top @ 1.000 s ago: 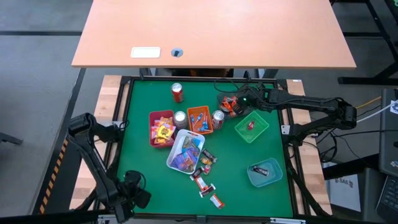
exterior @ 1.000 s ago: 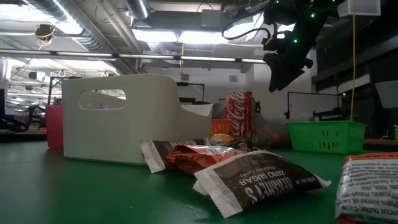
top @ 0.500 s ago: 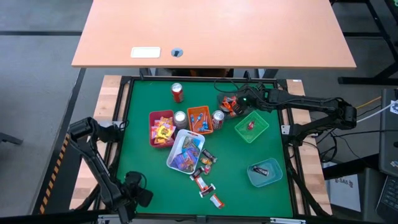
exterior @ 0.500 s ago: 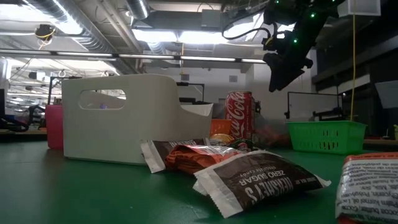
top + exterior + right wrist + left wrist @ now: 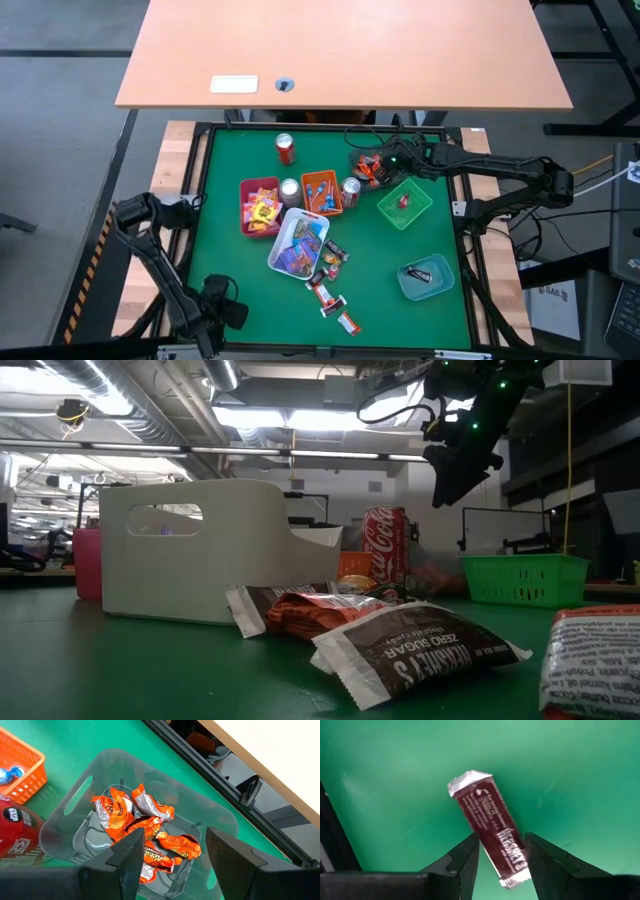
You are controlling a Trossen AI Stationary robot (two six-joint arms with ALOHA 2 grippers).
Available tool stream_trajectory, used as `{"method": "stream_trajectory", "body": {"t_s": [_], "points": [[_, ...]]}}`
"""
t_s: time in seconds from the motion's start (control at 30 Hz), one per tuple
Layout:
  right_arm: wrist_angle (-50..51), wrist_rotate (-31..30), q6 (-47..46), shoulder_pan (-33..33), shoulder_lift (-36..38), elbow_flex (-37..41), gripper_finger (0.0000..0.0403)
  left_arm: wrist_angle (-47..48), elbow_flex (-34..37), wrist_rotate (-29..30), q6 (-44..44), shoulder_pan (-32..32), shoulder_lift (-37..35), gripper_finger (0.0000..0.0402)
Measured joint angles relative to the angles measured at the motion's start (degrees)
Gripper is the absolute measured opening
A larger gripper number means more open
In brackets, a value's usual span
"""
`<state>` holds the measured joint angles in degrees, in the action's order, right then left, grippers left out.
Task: Sort candy
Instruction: Put the brown chocolate into the blue bin
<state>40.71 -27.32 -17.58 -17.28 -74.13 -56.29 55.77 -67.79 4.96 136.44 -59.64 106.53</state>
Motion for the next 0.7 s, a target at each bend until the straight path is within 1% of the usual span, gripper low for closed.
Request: {"method": "stream_trajectory", "body": {"t_s": [0.23, 0.43, 0.57, 0.7], "points": [[0.0, 1.1, 0.0, 0.0, 0.0, 0.0, 0.0209, -0.6, -0.2, 0.0, 0.0, 0.0, 2.7, 0.0147], [0.0, 3.0, 0.0, 0.0, 0.0, 0.0, 0.0209, -0.5, -0.2, -2.0, -2.0, -0.1, 3.2, 0.0145], [0.1, 3.0, 0.0, 0.0, 0.0, 0.0, 0.0209, -0.6, -0.2, -1.9, -3.0, -0.1, 3.3, 0.0125], [0.1, 3.0, 0.0, 0.0, 0.0, 0.0, 0.0209, -0.6, -0.2, -1.0, -5.0, 0.0, 3.3, 0.0091]]}}
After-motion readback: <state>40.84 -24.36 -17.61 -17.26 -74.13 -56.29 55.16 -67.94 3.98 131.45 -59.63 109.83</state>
